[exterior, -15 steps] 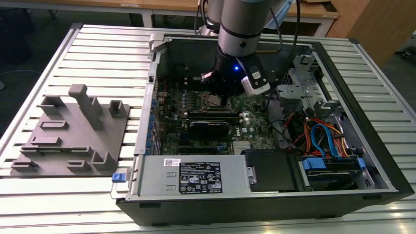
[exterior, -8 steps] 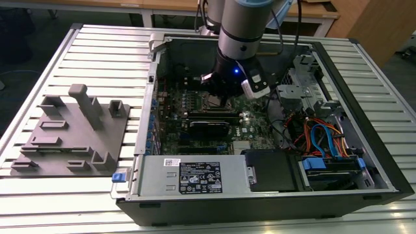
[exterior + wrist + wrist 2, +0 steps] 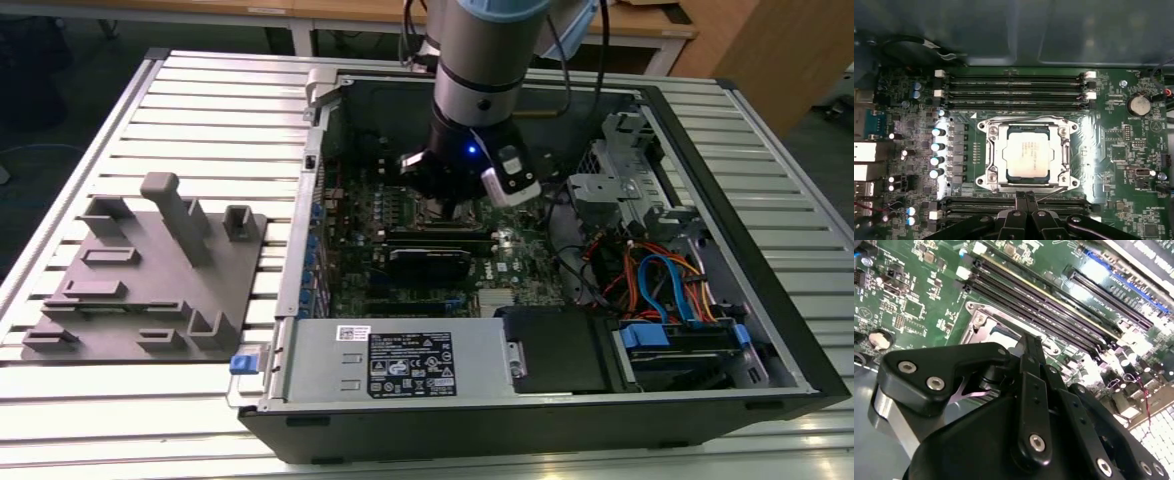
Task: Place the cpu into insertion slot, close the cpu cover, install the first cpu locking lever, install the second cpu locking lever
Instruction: 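Install the second cpu locking lever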
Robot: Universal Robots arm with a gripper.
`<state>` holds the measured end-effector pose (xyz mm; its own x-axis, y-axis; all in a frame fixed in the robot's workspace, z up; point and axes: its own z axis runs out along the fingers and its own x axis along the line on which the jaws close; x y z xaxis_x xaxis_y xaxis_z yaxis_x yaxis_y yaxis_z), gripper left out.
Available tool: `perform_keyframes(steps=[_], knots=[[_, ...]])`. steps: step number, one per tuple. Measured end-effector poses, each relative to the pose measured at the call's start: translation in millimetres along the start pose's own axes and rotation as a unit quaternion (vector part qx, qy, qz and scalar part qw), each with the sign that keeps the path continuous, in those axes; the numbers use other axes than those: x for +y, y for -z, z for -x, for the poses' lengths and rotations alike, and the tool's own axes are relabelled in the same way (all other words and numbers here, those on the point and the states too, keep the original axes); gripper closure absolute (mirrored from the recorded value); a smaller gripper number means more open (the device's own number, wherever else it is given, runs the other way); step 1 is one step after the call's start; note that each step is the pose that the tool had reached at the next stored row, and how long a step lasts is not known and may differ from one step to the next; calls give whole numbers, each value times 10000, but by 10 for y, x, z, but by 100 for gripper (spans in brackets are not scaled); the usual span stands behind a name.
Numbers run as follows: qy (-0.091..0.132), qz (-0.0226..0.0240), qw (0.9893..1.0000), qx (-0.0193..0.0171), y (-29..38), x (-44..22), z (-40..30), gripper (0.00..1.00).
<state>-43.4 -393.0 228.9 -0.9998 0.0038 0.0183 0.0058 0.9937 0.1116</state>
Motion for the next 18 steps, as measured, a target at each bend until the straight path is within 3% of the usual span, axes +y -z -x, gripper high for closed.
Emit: perform_keyframes(steps=[7, 15, 18], knots=[[1, 106, 9999, 4, -14, -63, -61, 90], [1, 150, 9999, 11, -88, -80, -108, 90], [2, 189, 9998, 13, -113, -86, -114, 90]])
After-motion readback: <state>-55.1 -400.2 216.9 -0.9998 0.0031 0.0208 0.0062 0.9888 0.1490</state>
